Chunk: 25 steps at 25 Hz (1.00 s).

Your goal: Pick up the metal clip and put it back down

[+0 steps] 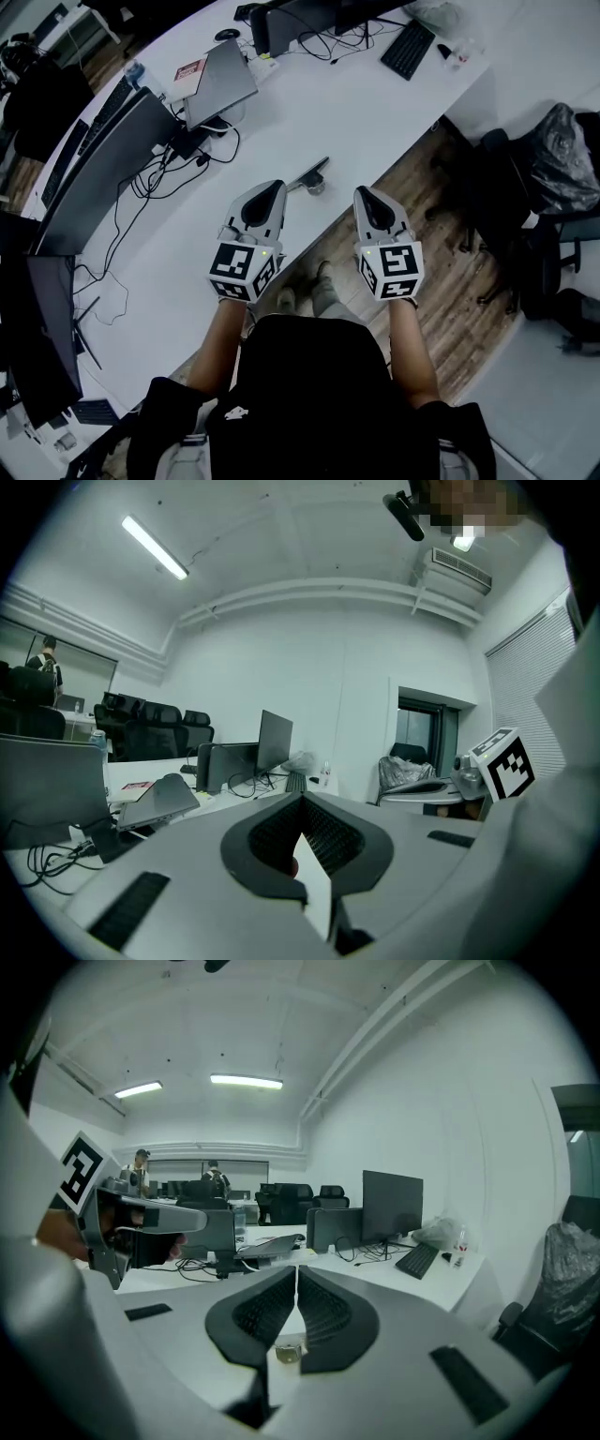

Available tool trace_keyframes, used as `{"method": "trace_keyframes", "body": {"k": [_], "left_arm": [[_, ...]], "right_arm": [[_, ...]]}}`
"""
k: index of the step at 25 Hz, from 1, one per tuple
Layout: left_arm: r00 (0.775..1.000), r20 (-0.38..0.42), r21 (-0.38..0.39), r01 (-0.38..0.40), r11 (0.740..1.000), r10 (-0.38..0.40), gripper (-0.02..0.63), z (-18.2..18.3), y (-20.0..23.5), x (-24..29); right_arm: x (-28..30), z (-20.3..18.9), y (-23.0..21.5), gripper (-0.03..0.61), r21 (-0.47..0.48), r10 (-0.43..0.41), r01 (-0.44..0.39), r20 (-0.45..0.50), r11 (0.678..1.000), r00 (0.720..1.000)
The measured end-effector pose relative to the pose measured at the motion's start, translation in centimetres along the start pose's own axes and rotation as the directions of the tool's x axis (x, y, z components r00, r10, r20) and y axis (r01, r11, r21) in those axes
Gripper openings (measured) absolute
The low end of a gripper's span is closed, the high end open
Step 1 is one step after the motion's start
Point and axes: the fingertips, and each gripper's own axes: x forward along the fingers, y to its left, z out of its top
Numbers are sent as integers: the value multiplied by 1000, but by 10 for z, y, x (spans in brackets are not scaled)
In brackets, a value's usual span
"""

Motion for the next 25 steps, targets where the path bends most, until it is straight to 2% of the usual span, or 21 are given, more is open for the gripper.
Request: {"method": "trace_keyframes", "body": {"k": [7, 16, 25], "left_arm": [[997, -51, -27, -60, 998, 59, 9, -29, 5, 17], [982, -120, -62, -155, 986, 147, 9, -61, 23, 34], [956, -168, -101, -259, 961, 240, 9, -87, 49, 29]], "right_arm": [[34, -41, -3, 26, 22, 108, -106, -114, 994, 988], [75, -88, -3, 34, 11, 204, -207, -252, 978, 946], [118, -125, 15, 178, 44, 299, -303, -345, 952, 890]]}}
